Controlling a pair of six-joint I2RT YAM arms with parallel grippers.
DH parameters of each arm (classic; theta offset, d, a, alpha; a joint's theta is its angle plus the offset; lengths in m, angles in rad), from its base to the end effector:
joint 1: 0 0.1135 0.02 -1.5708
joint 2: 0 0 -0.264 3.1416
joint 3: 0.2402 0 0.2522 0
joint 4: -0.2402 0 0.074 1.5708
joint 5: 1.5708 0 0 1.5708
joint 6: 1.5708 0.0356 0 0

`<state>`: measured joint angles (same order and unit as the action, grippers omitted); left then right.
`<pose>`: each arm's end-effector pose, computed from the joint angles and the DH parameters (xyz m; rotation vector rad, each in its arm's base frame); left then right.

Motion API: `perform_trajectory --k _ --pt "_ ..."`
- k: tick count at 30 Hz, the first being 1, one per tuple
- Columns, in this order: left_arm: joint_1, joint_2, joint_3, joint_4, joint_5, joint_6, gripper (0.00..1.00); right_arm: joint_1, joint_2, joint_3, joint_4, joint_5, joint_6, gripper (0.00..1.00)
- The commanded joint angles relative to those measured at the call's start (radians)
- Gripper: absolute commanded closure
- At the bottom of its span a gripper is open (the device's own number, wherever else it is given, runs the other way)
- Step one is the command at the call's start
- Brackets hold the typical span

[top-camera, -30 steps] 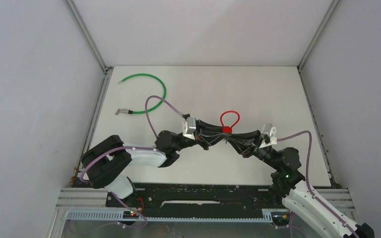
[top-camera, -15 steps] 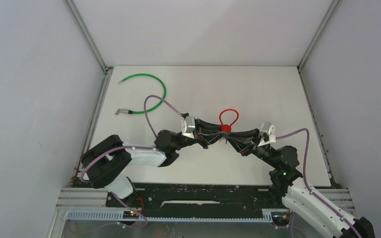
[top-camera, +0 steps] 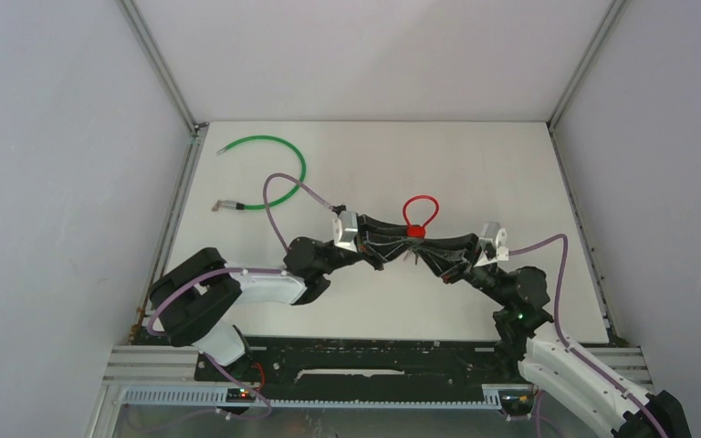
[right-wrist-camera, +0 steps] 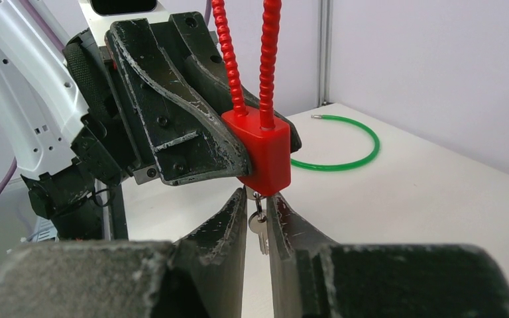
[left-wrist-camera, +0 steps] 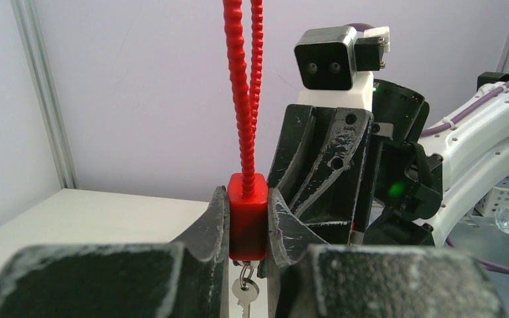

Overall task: Lock with the key
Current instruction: Lock the lock.

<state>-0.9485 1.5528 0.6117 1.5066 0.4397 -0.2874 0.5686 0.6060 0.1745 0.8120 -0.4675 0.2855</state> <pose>0.1612 -0.2507 0.2717 0.7615 0.8742 -1.3275 0.1168 0.0937 0.2552 -0.5992 1.1517 1.0146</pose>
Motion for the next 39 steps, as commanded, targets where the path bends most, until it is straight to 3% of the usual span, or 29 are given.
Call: perform_trajectory --k 1,12,22,29,33,36,39 --pt "-0.024 0.003 0.048 0.087 0.071 -0.018 1.0 -0.001 0.029 0.01 0.054 0.015 -0.002 0.8" --pt "-0.023 -0.001 0.043 0.088 0.07 -0.015 1.0 -0.016 0.038 0.011 0.047 0.033 -0.013 0.7" --pt "-0.023 0.002 0.049 0.087 0.078 -0.018 1.0 -0.031 0.061 0.016 0.068 0.016 -0.009 0.7" --pt "-0.023 0.006 0.056 0.087 0.094 -0.025 1.0 -0.036 0.101 0.025 0.108 -0.028 0.001 0.77" --pt "-0.022 0.007 0.055 0.087 0.093 -0.025 1.0 -0.039 0.106 0.025 0.113 -0.038 0.005 0.87" --pt "-0.023 0.007 0.057 0.087 0.091 -0.025 1.0 -0.04 0.104 0.023 0.104 -0.02 0.012 1.0" --pt "-0.022 0.008 0.056 0.087 0.088 -0.024 1.0 -0.041 0.101 0.017 0.103 -0.001 0.016 1.0"
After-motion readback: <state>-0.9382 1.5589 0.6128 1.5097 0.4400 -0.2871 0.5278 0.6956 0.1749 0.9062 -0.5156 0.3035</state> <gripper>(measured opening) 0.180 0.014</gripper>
